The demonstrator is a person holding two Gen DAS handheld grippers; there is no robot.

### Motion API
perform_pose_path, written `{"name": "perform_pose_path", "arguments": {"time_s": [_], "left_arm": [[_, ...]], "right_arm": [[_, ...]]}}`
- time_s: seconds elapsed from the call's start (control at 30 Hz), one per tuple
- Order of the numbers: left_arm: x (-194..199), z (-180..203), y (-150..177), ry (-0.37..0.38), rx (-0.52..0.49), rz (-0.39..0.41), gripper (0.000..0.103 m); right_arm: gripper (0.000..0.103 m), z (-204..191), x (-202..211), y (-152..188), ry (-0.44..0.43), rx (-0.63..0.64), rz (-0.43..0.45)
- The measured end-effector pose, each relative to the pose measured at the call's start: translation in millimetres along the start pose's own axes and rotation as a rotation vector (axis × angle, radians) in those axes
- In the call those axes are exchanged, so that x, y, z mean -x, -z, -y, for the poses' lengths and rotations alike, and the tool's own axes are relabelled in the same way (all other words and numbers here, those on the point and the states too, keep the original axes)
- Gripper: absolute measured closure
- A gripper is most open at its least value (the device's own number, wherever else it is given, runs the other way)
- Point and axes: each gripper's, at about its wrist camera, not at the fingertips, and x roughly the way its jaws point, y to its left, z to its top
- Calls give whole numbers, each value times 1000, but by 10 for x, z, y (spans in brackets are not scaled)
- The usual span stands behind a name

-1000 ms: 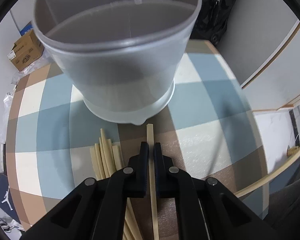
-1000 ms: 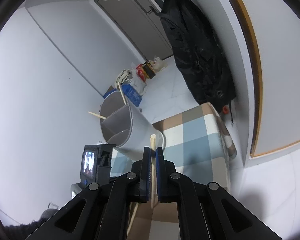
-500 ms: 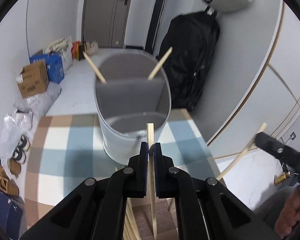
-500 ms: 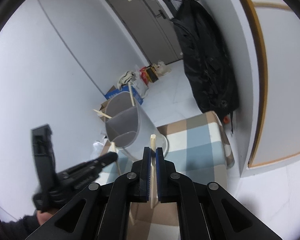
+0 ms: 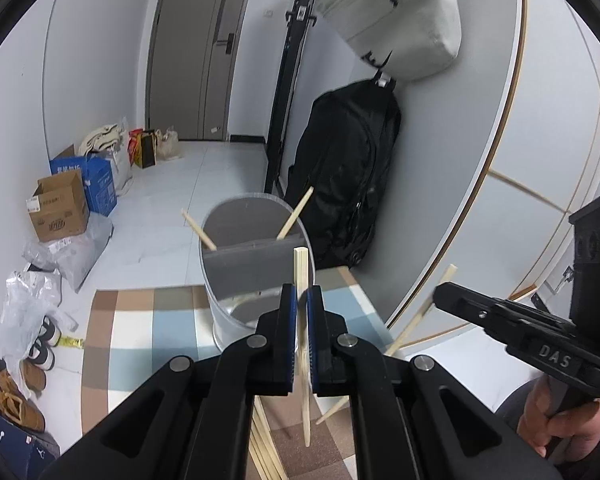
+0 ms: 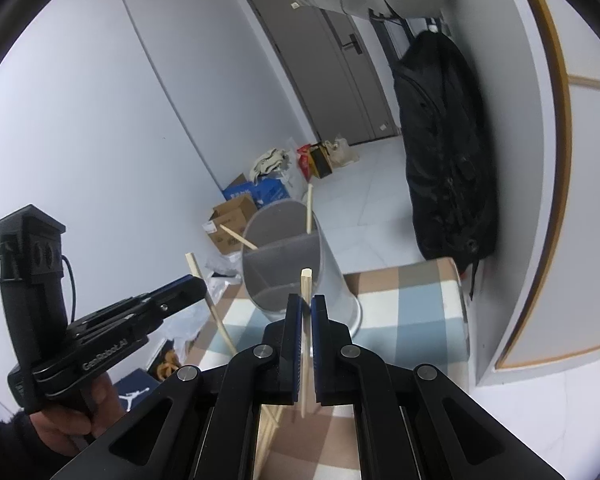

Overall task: Organize utensils
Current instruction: 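Carry both held sticks upright up over the holder opening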

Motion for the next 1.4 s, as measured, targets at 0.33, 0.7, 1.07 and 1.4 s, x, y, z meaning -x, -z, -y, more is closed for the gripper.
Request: {"name": "perform_pose_path", "arguments": {"time_s": [0.33,0.7,1.07,1.4], "left_arm": [[219,-174,-535,1,23,117,102],[131,-418,-1072,-9,32,199,102],[-222,-525,-1298,-34,-4,213,102],[-559,-710,-1100,-32,24,218,102]], "right_arm": [[99,-328,57,-641,-47,49,62],[99,-572,-206,-1378,-46,111,94],[99,-597,-619,-1700,-3,172,96],[99,-501,-945,-1569,25,213,46]]}}
